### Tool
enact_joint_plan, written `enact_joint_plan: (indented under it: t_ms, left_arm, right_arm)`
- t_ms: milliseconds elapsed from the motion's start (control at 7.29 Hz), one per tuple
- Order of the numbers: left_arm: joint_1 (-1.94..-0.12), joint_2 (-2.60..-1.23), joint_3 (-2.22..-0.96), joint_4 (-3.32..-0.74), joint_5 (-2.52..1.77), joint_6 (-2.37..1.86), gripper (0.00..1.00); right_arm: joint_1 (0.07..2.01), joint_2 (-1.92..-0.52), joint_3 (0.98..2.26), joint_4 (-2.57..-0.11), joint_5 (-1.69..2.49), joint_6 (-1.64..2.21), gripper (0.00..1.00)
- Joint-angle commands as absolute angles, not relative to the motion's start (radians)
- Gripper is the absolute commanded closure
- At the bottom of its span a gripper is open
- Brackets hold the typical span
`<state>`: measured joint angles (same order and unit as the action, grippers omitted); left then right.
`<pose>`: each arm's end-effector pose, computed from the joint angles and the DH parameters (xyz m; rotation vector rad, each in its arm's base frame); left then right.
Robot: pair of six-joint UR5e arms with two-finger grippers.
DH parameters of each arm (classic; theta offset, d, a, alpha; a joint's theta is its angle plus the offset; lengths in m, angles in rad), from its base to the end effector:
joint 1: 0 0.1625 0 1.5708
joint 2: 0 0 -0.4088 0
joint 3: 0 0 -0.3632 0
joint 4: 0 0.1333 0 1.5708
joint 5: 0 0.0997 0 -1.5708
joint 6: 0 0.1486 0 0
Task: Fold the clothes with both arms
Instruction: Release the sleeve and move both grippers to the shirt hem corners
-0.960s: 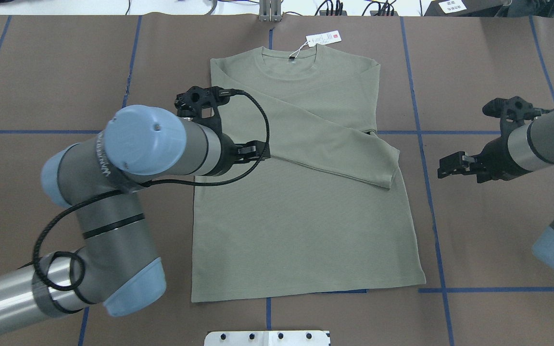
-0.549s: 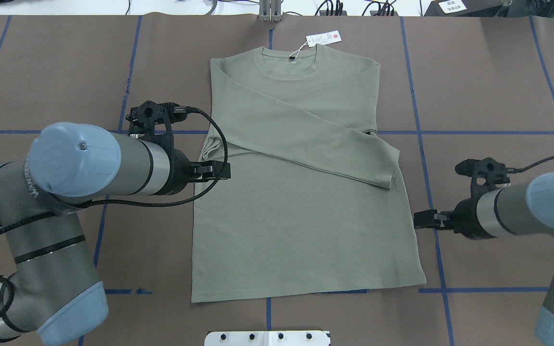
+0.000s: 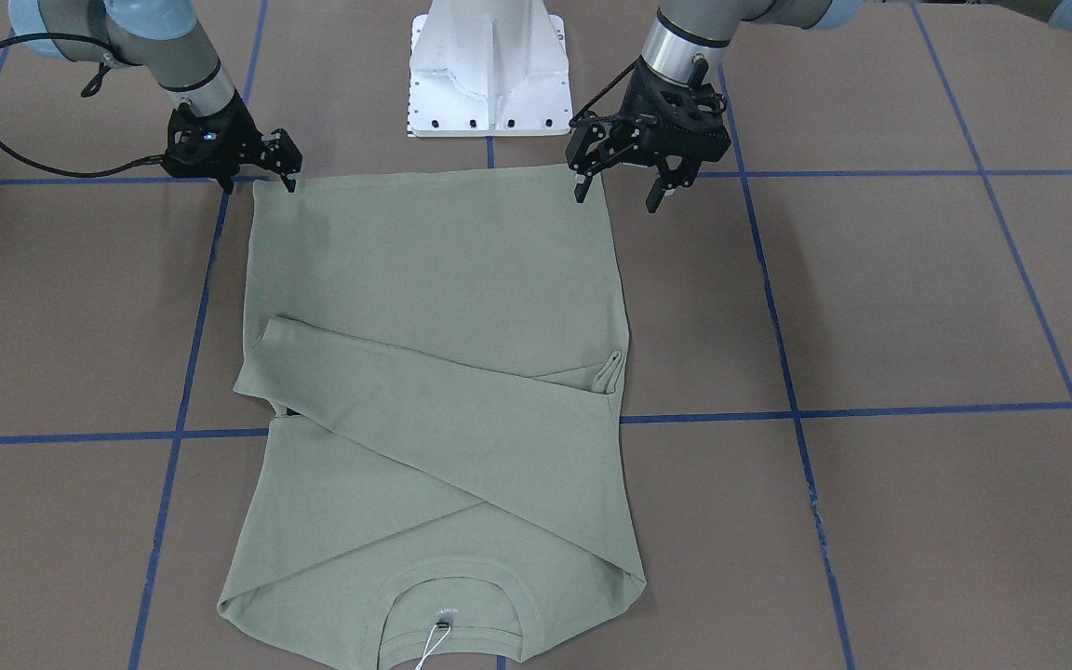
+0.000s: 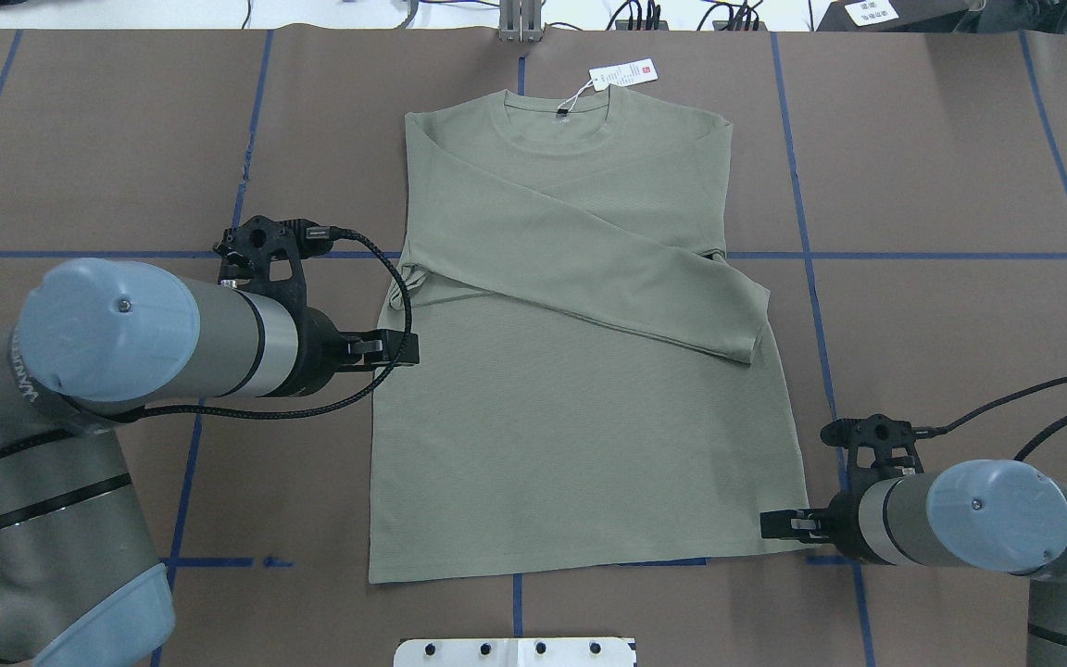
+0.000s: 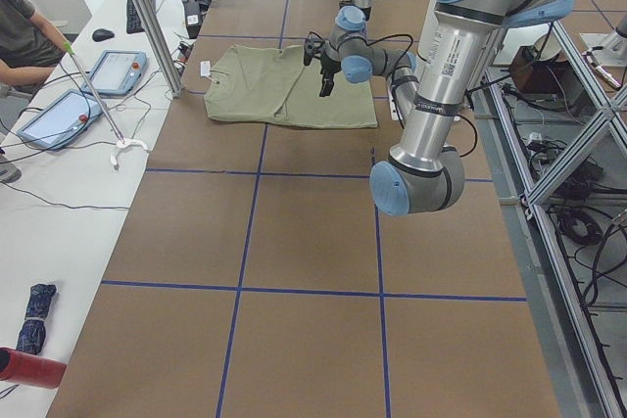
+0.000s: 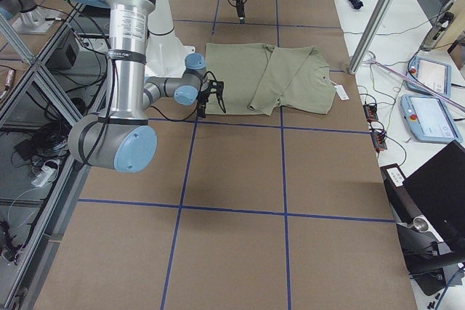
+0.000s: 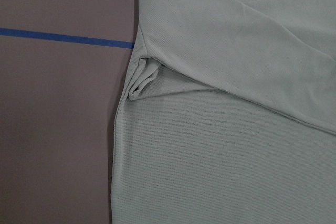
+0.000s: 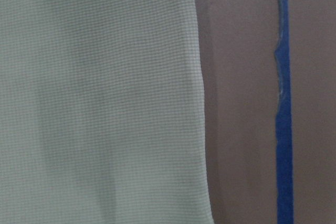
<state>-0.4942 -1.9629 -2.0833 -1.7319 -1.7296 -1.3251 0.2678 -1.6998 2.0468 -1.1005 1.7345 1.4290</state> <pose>0.4386 -0.3610 0.2385 0.2509 1.0439 -0.1396 -0.4187 -0.2280 0.4720 0.0146 -0.8297 0.0518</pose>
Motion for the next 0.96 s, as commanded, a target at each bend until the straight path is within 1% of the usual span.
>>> enact_joint_plan:
  t_ms: [0, 137, 274, 549, 686, 823]
  left_arm:
    - [-0.494, -1.962, -2.083, -1.733, -1.744, -1.325, 0.0]
    - [-0.494, -1.96, -2.083, -1.733, -1.749, -1.325, 0.0]
    - [-0.494, -1.96, -2.082, -1.733, -1.75, -1.325, 0.0]
    - [-0.489, -1.96, -2.082, -1.735, -1.75, -1.325, 0.0]
    - [-0.489, -1.962, -2.083, -1.735, -1.75, -1.325, 0.0]
    - [-0.489, -1.962, -2.083, -1.735, -1.75, -1.325, 0.0]
  right_arm:
    - [0.268, -1.701, 2.052, -1.101, 1.75, 1.43, 0.08]
    - [0.27, -1.703, 2.06, -1.103, 1.761, 1.43, 0.08]
    - [0.268, -1.703, 2.057, -1.103, 1.759, 1.43, 0.25]
    - [0.268, -1.704, 2.046, -1.104, 1.759, 1.43, 0.27]
    - [0.268, -1.704, 2.045, -1.109, 1.759, 1.428, 0.32]
    - [0.27, -1.709, 2.046, -1.109, 1.759, 1.428, 0.65]
